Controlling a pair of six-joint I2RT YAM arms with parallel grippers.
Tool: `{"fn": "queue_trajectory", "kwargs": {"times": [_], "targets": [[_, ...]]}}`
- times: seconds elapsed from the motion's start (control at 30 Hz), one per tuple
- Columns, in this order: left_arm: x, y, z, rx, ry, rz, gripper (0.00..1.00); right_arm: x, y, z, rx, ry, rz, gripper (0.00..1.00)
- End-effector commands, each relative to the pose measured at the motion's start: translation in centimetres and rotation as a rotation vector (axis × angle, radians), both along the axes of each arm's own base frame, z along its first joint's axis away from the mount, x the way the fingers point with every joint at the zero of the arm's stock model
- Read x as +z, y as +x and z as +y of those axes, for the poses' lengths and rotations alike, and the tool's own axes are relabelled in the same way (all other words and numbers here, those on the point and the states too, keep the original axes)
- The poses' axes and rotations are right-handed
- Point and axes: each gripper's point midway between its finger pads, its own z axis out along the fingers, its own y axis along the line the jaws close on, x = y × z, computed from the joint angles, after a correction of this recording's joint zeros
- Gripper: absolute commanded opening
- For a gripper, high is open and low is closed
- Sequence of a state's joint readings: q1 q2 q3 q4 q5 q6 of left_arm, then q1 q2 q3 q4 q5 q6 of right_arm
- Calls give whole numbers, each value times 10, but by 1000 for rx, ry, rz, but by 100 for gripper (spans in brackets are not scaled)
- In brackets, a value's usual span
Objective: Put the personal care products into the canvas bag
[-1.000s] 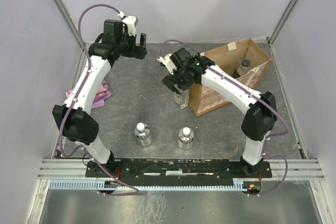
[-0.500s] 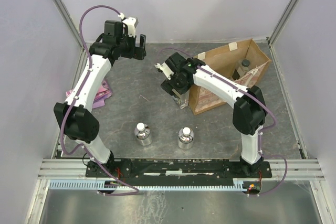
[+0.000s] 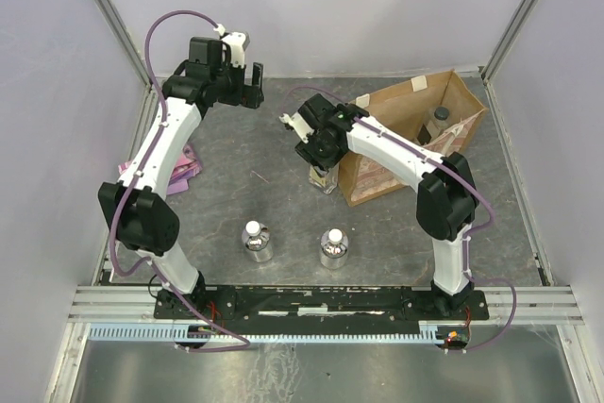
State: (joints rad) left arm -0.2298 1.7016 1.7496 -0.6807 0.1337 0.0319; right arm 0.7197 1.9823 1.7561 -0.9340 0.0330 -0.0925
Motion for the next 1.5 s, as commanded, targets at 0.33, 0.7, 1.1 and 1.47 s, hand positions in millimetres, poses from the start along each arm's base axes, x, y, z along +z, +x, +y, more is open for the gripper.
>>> {"fn": "queue_trajectory", "kwargs": {"times": [0.33,0.7,1.1,1.47], "targets": [[18,12,-10,-65,-33,-62,99,41,8,10,-28,81,-78,11],[29,10,-19,-101,-74,-91,100,201,10,12,-80,323,-293,0],[55,-18,-28,-186,-122,-164,99,342,49,-69,-355,456,-862,0],[62,-62,-126,-473,-209,-129,100,395,51,-142,-538,392,-1089,0]]}}
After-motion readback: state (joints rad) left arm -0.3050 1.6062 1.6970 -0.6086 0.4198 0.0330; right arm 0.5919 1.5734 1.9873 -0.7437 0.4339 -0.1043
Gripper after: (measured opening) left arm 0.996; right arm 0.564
